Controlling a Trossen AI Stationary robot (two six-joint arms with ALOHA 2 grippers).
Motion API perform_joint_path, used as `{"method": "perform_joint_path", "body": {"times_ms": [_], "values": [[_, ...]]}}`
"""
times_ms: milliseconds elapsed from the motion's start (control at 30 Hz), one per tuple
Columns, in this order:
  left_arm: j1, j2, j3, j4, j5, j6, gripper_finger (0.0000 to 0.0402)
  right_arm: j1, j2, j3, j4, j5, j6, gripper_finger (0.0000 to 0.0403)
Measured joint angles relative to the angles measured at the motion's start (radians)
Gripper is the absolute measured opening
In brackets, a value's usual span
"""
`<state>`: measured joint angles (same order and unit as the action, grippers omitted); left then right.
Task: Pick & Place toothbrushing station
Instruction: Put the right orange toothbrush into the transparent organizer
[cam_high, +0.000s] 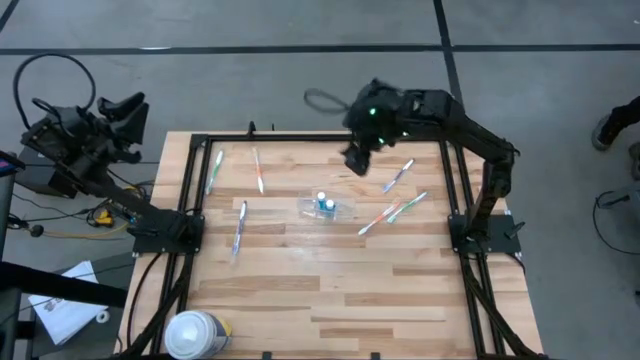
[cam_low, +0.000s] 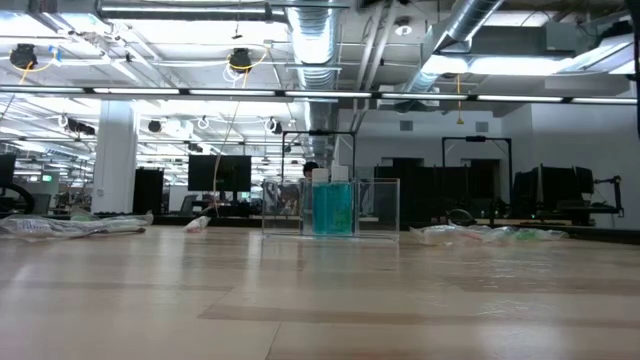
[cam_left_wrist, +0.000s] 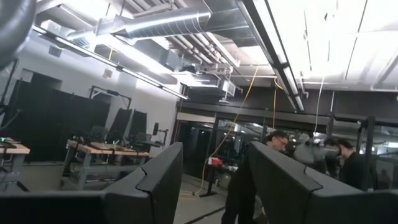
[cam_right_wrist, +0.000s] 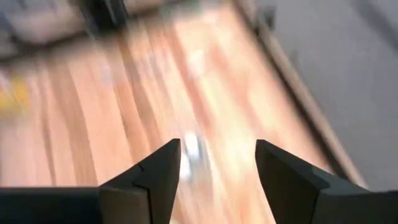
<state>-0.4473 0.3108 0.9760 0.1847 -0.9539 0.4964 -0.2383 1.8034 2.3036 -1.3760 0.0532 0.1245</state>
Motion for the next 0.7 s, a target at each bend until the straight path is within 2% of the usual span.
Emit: {"method": "perform_joint_path", "body": {"times_ms": [133, 267, 400, 567, 700], "values": [[0.000, 0.027, -0.001, -0.011, -0.007, -0.003, 0.0182, -0.008, -0.012, -0.133, -0.156, -0.031, -0.035, 0.0190], [0.000, 0.066, -0.001, -0.011, -0.008, -0.007, 0.0182, -0.004, -0.094, -0.356, -0.106, -0.142, -0.077, 0.0194], [0.000, 0.110, -0.002, -0.014, -0.027, -0.016, 0.0182, 0.005, -0.219, -0.698, 0.109, -0.217, -0.051, 0.0202], [0.000, 0.137, -0.002, -0.011, -0.041, -0.037, 0.0182, -0.007, -0.407, -1.123, 0.409, -0.295, 0.070, 0.0206], [0.000, 0.144, -0.002, -0.009, -0.046, -0.043, 0.0182, -0.008, -0.491, -1.313, 0.572, -0.336, 0.182, 0.0202]]}}
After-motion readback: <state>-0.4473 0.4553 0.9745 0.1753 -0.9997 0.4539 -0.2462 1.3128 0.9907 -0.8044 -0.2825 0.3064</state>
